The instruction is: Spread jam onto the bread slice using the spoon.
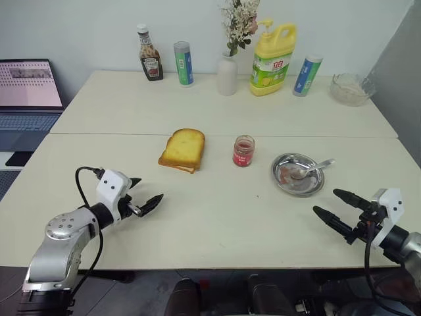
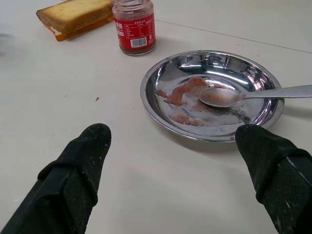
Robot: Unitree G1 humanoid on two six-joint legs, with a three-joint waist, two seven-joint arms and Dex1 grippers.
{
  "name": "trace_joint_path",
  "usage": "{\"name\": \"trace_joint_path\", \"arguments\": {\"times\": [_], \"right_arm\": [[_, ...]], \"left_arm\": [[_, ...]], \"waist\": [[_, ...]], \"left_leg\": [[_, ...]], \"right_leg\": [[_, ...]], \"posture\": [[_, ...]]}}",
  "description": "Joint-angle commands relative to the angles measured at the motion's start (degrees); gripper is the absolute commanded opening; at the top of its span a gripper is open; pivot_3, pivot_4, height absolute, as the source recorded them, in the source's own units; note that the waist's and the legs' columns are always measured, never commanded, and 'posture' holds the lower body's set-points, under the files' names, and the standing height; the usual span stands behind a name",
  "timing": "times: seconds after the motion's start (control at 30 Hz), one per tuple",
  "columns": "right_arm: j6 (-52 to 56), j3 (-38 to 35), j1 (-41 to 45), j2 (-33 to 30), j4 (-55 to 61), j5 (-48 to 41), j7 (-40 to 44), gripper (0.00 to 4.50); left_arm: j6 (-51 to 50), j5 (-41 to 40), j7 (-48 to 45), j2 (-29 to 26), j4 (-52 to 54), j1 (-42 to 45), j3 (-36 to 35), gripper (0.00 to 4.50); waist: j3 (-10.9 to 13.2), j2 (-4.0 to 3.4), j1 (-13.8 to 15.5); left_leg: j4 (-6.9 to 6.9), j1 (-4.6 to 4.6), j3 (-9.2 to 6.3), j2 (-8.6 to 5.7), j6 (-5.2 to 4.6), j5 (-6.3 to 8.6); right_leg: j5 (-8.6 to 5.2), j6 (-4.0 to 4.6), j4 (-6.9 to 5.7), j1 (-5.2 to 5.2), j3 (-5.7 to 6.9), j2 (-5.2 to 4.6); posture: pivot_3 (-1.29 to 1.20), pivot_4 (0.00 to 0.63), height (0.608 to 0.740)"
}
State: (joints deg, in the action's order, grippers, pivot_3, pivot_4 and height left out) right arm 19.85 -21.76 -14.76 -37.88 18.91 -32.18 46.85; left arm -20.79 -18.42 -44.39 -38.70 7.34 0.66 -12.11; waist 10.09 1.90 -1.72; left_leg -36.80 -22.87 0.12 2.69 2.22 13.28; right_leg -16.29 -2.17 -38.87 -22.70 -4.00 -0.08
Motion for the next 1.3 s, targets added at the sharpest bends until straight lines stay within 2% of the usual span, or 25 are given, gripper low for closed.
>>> {"name": "trace_joint_path", "arguments": {"times": [0.03, 0.2, 0.3, 0.7, 0.97, 1.17, 1.3], "right_arm": [[0.04, -2.22, 0.4, -1.06, 1.54, -0.85, 0.14, 4.46], [0.35, -1.56, 0.8, -0.8, 1.93, -0.62, -0.29, 4.46], [0.62, -0.98, 1.52, -0.68, 2.16, -0.51, -0.74, 4.46], [1.02, -0.3, 1.35, -0.88, 4.5, -0.76, -0.35, 4.46], [4.88, 0.63, 2.09, -3.11, 9.76, -4.49, 1.85, 4.46], [8.5, 0.99, 5.49, -4.41, 13.76, -6.99, -0.42, 4.46], [11.49, 1.72, 9.24, -5.71, 15.3, -8.86, -1.57, 4.46]], "left_arm": [[2.59, 0.81, -0.66, -0.56, -1.04, 0.4, 0.3, 4.5], [5.47, 2.05, -0.69, -0.12, -4.26, 0.7, 0.77, 4.5], [10.7, 3.52, -0.34, 0.6, -7.85, 0.74, 0.45, 4.5], [19.92, 2.42, -4.43, 0.75, -16.36, 1.24, -0.65, 4.5], [14.78, -3.61, -0.98, 3.36, -19.46, 8.4, -4.6, 4.5], [11.26, -3.34, 2.42, 3.08, -20.89, 12.61, -5.6, 4.5], [5.18, -3.68, 6.79, 4.21, -19.64, 17.44, -4.26, 4.5]], "waist": [[0.0, 0.0, 0.01], [0.0, 0.01, 0.0], [0.0, 0.0, 0.01], [0.0, 0.01, 0.02], [0.0, 0.01, 0.02], [0.0, 0.01, -0.08], [0.03, 0.07, -0.01]], "left_leg": [[0.0, 0.0, 0.0, 0.0, 0.0, 0.0], [0.0, 0.0, 0.0, 0.01, 0.0, 0.0], [-0.01, 0.0, 0.01, 0.01, 0.0, 0.0], [0.0, -0.01, -0.01, 0.01, 0.0, 0.0], [-0.04, -0.02, -0.03, 0.01, 0.0, 0.0], [-0.03, -0.01, -0.04, 0.0, 0.0, 0.0], [-0.07, -0.03, -0.1, 0.0, 0.0, 0.0]], "right_leg": [[0.0, 0.0, 0.0, 0.0, 0.0, 0.0], [0.0, 0.0, 0.0, -0.01, 0.0, 0.01], [0.0, 0.0, 0.0, -0.01, -0.01, 0.0], [0.01, 0.0, 0.0, -0.01, 0.01, 0.0], [0.04, -0.06, -0.02, 0.01, 0.04, 0.01], [0.05, -0.09, -0.03, 0.02, 0.05, 0.04], [0.07, -0.11, -0.03, 0.03, 0.09, 0.04]], "posture": [[0.0, 0.15, 0.74], [0.0, 0.15, 0.74], [0.0, 0.15, 0.74], [0.0, 0.15, 0.74], [0.0, 0.15, 0.74], [0.0, 0.15, 0.74], [0.0, 0.15, 0.74]]}}
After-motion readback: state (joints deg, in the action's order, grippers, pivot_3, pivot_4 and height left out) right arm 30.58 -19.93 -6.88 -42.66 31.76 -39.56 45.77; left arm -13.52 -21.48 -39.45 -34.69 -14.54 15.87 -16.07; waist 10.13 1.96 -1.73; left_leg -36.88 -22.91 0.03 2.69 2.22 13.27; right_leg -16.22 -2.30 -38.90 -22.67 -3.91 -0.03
